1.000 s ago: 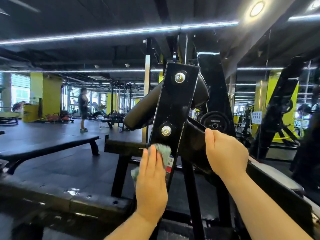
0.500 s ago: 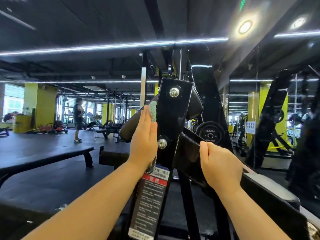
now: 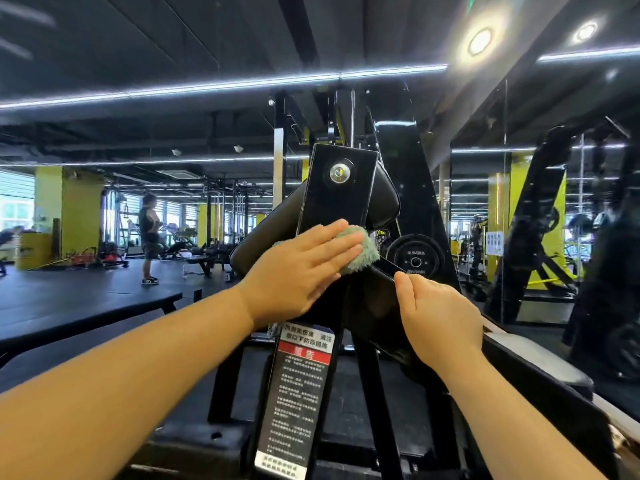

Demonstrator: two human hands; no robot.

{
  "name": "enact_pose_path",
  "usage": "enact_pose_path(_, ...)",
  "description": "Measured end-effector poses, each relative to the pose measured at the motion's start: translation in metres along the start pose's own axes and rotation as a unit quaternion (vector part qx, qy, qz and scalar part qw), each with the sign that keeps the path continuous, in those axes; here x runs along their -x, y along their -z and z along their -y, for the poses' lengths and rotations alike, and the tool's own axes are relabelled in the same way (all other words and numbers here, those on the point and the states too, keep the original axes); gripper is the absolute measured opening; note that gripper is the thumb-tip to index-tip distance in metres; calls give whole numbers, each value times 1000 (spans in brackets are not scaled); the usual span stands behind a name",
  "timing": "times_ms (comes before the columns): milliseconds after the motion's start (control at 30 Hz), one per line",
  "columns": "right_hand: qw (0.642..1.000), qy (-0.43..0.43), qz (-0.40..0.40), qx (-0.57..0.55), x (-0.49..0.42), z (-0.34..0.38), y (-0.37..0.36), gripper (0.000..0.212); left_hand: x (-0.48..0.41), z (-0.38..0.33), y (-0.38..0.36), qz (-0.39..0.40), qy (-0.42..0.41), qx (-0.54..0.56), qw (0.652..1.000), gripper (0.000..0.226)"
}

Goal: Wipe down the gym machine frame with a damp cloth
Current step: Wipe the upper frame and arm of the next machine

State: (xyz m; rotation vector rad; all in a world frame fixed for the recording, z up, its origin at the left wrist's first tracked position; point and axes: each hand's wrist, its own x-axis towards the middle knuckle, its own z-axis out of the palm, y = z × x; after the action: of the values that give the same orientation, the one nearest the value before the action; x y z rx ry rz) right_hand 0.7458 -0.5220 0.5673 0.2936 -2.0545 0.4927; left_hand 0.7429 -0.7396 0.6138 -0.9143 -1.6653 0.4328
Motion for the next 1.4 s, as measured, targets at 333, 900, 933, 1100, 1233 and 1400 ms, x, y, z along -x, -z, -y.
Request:
enact_pose_path(333,1000,-14,6,6,1,3,2,49,52,-83,-27,-136,392,200,888,53)
enact_pose_path(900,992,44,-114,-41,43,-8,-21,56,195,-187,-66,65,212,-61,973,58)
enact_pose_path(933,991,55,-112,-39,59,-15,-28,58,201,-187,-66,72,206,-62,974,58)
enact_pose_path(1100,990,89,-98,41,117,-32,-66,67,112,-127,-50,-6,246,-57,967,62)
enact_pose_path(1233,990,59,-126,-20,114,-18,-63,58,84,-116,-53,2,181,-61,982,60)
enact_pose_path(1400,973,77,-132,-175,145,11,-59,44,106,-112,-55,-18,117,-50,992,56)
